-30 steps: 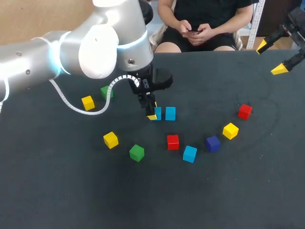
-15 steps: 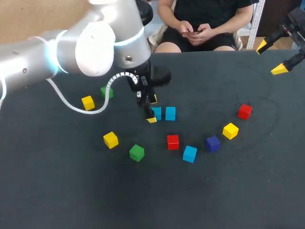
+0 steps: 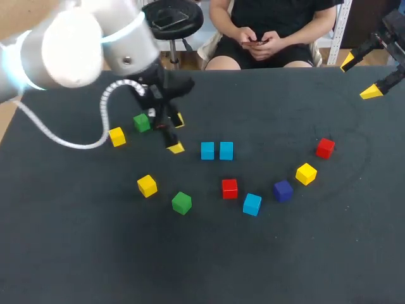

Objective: Place the blue cubes, place green cubes on the blue cubes, place the yellow cubes on the green cubes, then place the red cubes on the yellow cubes, and place purple cube on the red cubes.

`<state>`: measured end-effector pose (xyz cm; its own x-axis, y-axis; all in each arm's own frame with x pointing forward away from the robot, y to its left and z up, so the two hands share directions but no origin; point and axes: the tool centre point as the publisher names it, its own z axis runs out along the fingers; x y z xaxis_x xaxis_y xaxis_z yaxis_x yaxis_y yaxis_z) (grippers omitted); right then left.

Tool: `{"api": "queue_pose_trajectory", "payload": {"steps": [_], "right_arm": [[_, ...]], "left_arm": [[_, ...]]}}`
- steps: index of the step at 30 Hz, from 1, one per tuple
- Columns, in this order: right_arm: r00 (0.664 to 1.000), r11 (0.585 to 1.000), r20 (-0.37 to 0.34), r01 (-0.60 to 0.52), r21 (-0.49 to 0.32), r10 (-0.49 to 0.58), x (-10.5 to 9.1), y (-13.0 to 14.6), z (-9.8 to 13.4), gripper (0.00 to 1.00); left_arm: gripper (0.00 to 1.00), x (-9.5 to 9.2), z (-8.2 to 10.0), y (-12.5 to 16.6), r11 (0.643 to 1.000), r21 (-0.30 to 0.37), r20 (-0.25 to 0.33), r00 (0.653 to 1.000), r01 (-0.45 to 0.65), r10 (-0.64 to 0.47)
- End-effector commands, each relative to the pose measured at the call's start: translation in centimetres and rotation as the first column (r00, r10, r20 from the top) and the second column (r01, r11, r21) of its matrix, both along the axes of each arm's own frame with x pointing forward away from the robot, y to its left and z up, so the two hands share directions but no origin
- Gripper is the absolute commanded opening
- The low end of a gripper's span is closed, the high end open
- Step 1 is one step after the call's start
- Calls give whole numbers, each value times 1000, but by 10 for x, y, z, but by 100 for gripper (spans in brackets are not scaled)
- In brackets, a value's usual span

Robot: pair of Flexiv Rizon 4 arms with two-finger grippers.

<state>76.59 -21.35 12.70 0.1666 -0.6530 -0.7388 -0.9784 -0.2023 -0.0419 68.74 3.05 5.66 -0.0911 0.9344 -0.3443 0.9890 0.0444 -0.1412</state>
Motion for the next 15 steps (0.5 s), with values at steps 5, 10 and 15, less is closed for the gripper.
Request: {"api": "queue_pose_trajectory", "payload": {"steps": [5,10,15], "right_arm": [[1000,1000,0,-1,1,1,0,0,0,100],[1000,1000,0,-1,1,1,0,0,0,100],[1000,1000,0,-1,1,1,0,0,0,100]], "left_arm": [[100,-32,3,44,993,-99,47,996,-66,70],[100,-35,-3,53,986,-140,35,995,-88,94],[100,-37,0,58,983,-160,44,994,-93,101]]}}
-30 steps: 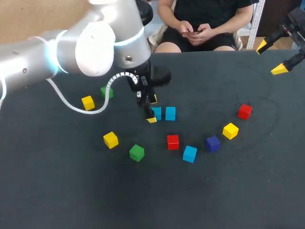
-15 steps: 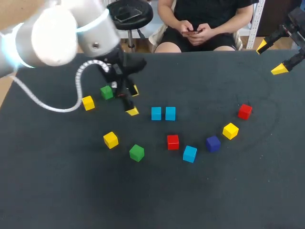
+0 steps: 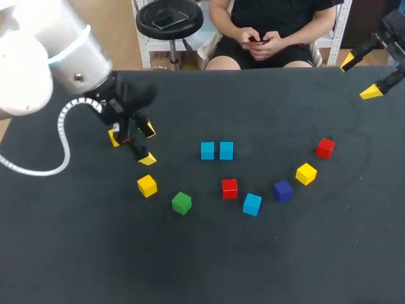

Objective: Place the blue cubes, place green cubes on the blue cubes, place the yellow cubes on the green cubes, then place the red cubes on the yellow cubes, and place purple cube on the red cubes.

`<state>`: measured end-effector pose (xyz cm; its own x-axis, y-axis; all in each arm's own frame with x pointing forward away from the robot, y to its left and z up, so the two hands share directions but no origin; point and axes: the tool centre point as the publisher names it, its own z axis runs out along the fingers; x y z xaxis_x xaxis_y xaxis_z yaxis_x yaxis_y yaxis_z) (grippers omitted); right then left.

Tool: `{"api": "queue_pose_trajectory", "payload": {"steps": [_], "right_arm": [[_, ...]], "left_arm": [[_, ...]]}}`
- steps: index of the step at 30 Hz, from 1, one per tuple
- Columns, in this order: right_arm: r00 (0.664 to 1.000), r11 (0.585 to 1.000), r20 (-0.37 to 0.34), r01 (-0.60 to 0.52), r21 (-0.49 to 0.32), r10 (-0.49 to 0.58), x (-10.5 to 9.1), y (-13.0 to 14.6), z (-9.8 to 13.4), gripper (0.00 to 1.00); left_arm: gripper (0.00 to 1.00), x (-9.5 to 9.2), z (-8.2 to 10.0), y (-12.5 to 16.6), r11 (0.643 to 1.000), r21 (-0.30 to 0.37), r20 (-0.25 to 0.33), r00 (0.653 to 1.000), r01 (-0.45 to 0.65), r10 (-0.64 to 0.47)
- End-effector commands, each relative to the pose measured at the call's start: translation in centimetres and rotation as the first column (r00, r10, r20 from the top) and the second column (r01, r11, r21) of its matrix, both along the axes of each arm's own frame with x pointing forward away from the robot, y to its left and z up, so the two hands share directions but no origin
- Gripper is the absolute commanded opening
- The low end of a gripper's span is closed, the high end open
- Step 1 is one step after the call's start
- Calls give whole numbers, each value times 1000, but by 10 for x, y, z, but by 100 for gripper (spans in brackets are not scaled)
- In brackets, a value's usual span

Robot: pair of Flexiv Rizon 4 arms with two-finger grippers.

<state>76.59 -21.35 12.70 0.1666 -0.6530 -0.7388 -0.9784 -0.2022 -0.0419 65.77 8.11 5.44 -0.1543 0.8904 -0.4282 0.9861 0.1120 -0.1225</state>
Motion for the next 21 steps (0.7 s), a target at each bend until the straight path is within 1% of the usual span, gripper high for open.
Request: {"api": "queue_pose_trajectory", "payload": {"steps": [1,2,3,4,5,7,8,10,11,12,14,16,17,18,19,20,21], "right_arm": [[1000,1000,0,-1,1,1,0,0,0,100],[1000,1000,0,-1,1,1,0,0,0,100],[1000,1000,0,-1,1,1,0,0,0,100],[1000,1000,0,-1,1,1,0,0,0,100],[1000,1000,0,-1,1,1,0,0,0,100],[1000,1000,0,-1,1,1,0,0,0,100],[1000,1000,0,-1,1,1,0,0,0,100],[1000,1000,0,-1,1,1,0,0,0,100],[1000,1000,0,-1,1,1,0,0,0,100],[1000,1000,0,-1,1,1,0,0,0,100],[1000,1000,0,-1,1,1,0,0,0,100],[1000,1000,0,-1,1,1,0,0,0,100],[1000,1000,0,-1,1,1,0,0,0,100],[1000,1000,0,-1,1,1,0,0,0,100],[1000,1000,0,-1,1,1,0,0,0,100],[1000,1000,0,-1,1,1,0,0,0,100],[1000,1000,0,-1,1,1,0,0,0,100]], "left_arm": [[100,-7,3,8,996,-86,33,999,-20,23],[100,-8,5,11,994,-110,37,999,-26,30],[100,-8,6,12,996,-89,38,999,-27,31],[100,-8,8,12,996,-88,40,999,-24,28],[100,-8,10,14,995,-99,45,999,-24,28],[100,-7,12,17,995,-96,48,998,-25,30],[100,-7,13,19,993,-110,51,998,-32,38],[100,-8,15,24,993,-109,45,998,-42,47],[100,-9,16,27,990,-131,49,997,-44,51],[100,-9,16,30,990,-130,45,998,-46,53],[100,-10,16,36,986,-159,44,998,-42,50],[100,-10,14,40,989,-143,16,999,-38,41],[100,-11,13,42,985,-172,3,1000,-30,31],[100,-10,13,45,984,-175,-9,1000,-26,24],[100,-10,12,47,986,-164,-5,1000,-26,25],[100,-11,13,50,982,-189,-5,1000,-16,16],[100,-10,13,52,984,-179,-6,1000,-17,17]]}}
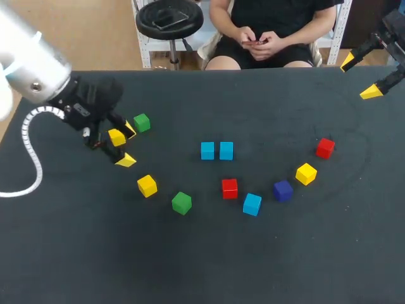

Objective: Place the blue cubes, place green cubes on the blue cubes, place the yellow cubes on the green cubes, then place the red cubes on the yellow cubes, and place purple cube on the red cubes.

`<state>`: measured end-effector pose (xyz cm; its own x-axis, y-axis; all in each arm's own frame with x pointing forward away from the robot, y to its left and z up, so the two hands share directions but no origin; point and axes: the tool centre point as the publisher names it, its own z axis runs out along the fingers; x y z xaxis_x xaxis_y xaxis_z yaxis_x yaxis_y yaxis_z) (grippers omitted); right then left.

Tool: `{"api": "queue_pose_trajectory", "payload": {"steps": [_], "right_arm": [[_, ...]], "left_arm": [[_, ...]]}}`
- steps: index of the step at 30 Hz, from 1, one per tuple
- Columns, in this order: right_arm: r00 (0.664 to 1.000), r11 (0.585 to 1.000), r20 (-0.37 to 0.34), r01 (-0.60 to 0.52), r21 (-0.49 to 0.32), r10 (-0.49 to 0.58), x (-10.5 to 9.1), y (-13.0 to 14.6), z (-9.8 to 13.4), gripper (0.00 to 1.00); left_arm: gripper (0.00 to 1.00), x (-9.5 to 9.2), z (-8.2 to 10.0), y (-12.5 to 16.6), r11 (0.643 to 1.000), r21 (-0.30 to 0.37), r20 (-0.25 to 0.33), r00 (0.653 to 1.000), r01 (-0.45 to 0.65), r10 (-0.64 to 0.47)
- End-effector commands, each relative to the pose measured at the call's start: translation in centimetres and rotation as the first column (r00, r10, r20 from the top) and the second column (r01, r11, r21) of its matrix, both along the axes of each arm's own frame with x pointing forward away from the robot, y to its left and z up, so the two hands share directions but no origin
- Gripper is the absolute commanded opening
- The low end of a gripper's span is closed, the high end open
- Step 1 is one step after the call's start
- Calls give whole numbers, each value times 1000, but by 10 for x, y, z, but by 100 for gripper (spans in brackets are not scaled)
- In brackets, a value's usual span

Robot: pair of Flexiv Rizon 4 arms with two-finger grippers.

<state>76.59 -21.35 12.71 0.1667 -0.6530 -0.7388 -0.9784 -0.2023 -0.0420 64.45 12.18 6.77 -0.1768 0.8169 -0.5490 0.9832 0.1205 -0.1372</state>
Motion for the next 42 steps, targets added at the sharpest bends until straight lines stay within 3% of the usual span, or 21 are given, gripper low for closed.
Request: {"api": "queue_pose_trajectory", "payload": {"steps": [1,11,12,34,37,42], "right_arm": [[1000,1000,0,-1,1,1,0,0,0,100],[1000,1000,0,-1,1,1,0,0,0,100],[1000,1000,0,-1,1,1,0,0,0,100],[1000,1000,0,-1,1,1,0,0,0,100],[993,987,8,-112,-116,114,-2,24,5,100],[975,950,6,-217,-224,224,-19,63,12,100]], "left_arm": [[100,3,0,12,1000,-22,-5,1000,10,-10],[100,0,0,18,998,-61,15,1000,8,-8],[100,-1,0,17,999,-38,-1,1000,-1,1],[100,-1,0,17,999,-38,-1,1000,-1,1],[100,-1,0,17,999,-38,-1,1000,-1,1],[100,-1,0,17,999,-38,-1,1000,-1,1]]}}
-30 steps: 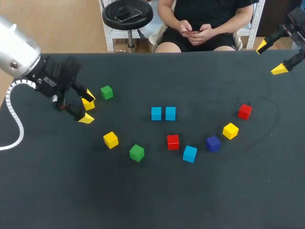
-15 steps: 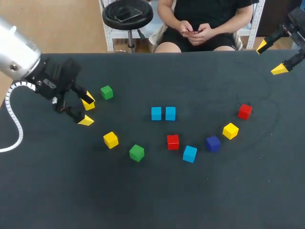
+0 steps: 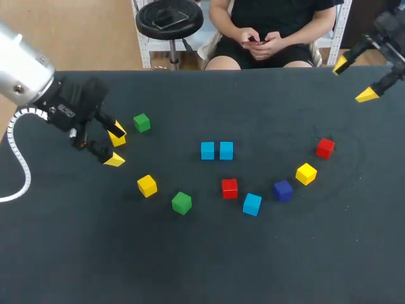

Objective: Place the blue cubes, place green cubes on the blue cubes, place the yellow cubes on the green cubes, then place the red cubes on the yellow cubes, and place purple cube on the red cubes.

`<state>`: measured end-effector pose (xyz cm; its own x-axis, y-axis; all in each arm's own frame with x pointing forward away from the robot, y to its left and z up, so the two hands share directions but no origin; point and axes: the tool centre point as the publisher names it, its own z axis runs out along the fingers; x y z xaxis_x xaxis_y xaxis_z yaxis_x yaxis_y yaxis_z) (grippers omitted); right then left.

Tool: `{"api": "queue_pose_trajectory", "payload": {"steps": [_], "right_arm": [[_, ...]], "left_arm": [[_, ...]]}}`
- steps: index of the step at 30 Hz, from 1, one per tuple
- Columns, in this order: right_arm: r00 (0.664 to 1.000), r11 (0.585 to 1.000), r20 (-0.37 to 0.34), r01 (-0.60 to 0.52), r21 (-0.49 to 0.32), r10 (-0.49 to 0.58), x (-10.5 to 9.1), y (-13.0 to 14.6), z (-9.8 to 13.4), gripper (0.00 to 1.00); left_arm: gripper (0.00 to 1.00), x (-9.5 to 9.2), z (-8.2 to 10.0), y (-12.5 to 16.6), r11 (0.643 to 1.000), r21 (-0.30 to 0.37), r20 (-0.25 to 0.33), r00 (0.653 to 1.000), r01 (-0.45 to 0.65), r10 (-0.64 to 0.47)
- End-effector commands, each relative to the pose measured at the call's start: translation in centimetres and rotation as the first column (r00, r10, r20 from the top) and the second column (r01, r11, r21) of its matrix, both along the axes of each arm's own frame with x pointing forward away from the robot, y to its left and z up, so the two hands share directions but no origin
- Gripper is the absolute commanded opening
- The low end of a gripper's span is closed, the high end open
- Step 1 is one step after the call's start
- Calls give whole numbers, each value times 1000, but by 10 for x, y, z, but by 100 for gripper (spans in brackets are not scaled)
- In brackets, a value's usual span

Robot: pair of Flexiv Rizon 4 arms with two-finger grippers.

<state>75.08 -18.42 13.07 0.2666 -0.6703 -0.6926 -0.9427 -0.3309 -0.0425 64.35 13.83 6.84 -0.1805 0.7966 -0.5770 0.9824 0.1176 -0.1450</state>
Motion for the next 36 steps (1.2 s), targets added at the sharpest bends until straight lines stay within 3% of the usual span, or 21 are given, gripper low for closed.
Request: {"api": "queue_pose_trajectory", "payload": {"steps": [1,5,7,10,13,19,36], "right_arm": [[995,980,12,-96,-175,100,-9,40,9,100],[999,964,34,41,-264,-33,-34,55,12,100],[993,957,44,115,-268,-107,-47,64,13,100],[975,928,46,222,-298,-218,-66,76,12,100],[947,883,96,321,-342,-307,-80,87,14,100],[922,823,173,387,-416,-346,-94,98,20,100],[922,823,173,387,-416,-346,-94,98,20,100]], "left_arm": [[100,0,-1,1,1000,-2,2,1000,1,-1],[100,0,-1,1,1000,-2,2,1000,1,-1],[100,0,-1,1,1000,-2,2,1000,1,-1],[100,0,-1,1,1000,-2,2,1000,1,-1],[100,0,-1,1,1000,-2,2,1000,1,-1],[100,0,-1,1,1000,-2,2,1000,1,-1],[100,0,-1,1,1000,-2,2,1000,1,-1]]}}
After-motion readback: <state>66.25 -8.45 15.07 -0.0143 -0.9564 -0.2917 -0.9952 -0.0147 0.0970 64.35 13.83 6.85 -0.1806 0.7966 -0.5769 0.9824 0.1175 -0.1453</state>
